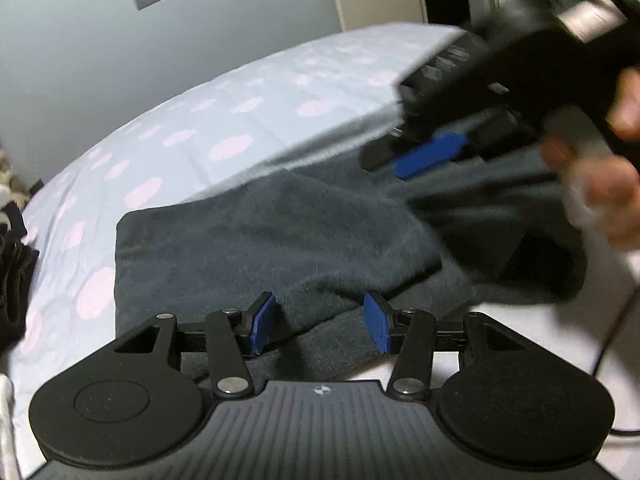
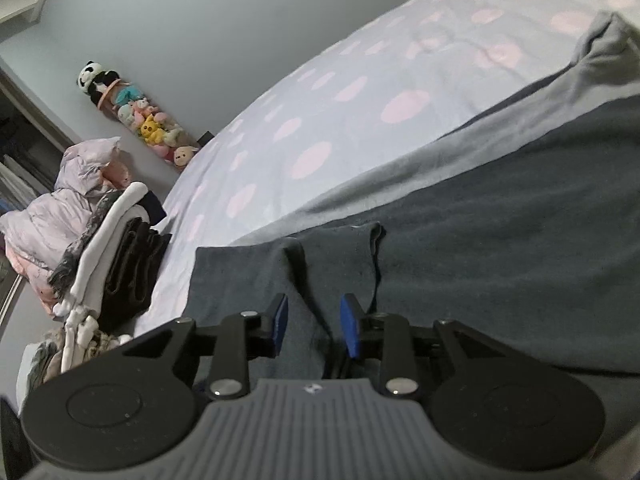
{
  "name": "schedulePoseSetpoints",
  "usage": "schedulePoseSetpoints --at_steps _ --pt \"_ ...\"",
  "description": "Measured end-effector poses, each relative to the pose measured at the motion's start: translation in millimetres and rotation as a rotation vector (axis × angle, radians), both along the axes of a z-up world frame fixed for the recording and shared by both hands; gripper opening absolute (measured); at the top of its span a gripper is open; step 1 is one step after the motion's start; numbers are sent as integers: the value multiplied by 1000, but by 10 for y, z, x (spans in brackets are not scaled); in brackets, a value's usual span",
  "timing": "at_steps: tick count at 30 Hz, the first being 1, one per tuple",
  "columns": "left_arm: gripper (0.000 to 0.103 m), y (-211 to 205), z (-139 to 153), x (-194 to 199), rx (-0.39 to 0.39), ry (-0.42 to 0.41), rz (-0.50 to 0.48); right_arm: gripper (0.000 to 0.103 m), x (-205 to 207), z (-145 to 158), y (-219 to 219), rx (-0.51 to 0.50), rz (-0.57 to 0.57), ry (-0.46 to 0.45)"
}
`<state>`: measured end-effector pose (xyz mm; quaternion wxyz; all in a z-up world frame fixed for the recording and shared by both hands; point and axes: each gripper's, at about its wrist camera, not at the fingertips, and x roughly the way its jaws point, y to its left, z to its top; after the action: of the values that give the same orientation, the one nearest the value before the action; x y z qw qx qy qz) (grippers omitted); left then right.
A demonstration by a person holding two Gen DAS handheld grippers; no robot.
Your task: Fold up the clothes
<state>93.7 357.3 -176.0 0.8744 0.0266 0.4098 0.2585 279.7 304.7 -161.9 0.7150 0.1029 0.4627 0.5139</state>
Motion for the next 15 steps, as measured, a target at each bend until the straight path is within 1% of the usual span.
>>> schedulePoseSetpoints --at_steps 1,3,4,5,7,9,12,15 --pt "55 13 -35 6 0 9 6 34 21 -36 53 -5 -7 7" --pt "28 38 -99 16 -2 25 18 33 82 -104 140 -1 -11 42" --pt "21 51 -76 -8 -15 6 24 33 117 -134 177 6 -12 63" --pt "10 65 -54 -32 -27 -12 30 33 148 -166 206 18 -15 87" --pt "8 77 19 -100 -45 -48 35 33 196 -232 253 39 -22 129" --pt "8 57 133 -215 -43 -84 32 33 227 -306 301 53 -29 173" --pt "8 53 191 -359 -46 -76 28 33 267 -393 371 74 -34 236" --pt "7 67 100 -435 -62 -42 25 33 271 -442 430 71 -31 251"
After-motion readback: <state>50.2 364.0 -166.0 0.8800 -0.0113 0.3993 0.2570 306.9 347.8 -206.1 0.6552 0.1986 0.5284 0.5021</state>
